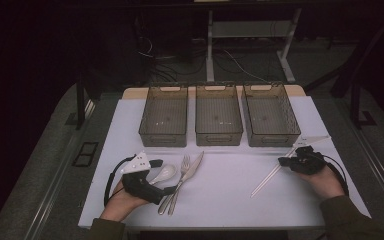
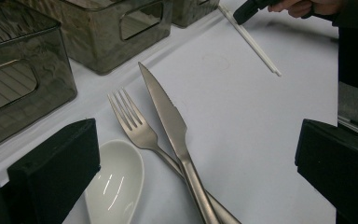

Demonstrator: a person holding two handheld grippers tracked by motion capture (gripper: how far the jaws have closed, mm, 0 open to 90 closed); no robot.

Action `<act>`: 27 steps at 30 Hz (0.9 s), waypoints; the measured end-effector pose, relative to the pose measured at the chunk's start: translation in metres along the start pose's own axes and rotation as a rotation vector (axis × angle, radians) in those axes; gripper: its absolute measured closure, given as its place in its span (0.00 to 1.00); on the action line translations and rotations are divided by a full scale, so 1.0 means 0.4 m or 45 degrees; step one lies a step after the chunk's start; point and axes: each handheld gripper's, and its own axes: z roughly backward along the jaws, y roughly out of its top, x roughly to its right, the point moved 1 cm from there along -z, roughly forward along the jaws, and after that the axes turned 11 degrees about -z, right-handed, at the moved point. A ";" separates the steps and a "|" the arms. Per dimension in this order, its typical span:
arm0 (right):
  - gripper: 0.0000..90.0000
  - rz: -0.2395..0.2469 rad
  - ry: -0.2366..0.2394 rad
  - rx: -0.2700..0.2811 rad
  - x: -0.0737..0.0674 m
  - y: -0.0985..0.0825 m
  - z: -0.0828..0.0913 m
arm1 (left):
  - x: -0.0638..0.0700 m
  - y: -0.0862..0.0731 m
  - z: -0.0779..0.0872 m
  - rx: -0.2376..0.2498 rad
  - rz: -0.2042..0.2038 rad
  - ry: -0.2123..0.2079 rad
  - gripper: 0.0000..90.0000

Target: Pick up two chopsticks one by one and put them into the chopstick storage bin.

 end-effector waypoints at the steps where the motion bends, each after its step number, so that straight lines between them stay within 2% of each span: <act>1: 0.99 -0.002 0.003 -0.005 -0.002 -0.001 -0.001 | 0.000 0.000 0.000 0.000 0.000 -0.001 0.00; 5: 0.99 0.022 -0.007 -0.041 -0.012 -0.007 -0.005 | 0.000 0.000 0.000 0.001 -0.002 -0.003 0.00; 10: 0.99 0.024 0.008 -0.004 -0.021 -0.006 0.011 | 0.001 0.000 0.001 0.002 0.003 -0.004 0.00; 16: 0.99 0.039 0.078 0.006 -0.066 -0.015 0.025 | 0.000 0.001 0.001 -0.003 -0.007 -0.007 0.00; 20: 0.99 0.073 0.085 0.000 -0.093 -0.023 0.029 | 0.000 0.002 -0.001 -0.003 -0.005 -0.007 0.00; 22: 0.97 0.078 0.071 0.000 -0.096 -0.024 0.030 | 0.000 0.003 -0.001 -0.004 -0.007 -0.008 0.00; 27: 0.95 0.037 0.051 0.007 -0.079 -0.027 0.028 | 0.000 0.002 -0.002 -0.009 -0.010 -0.012 0.00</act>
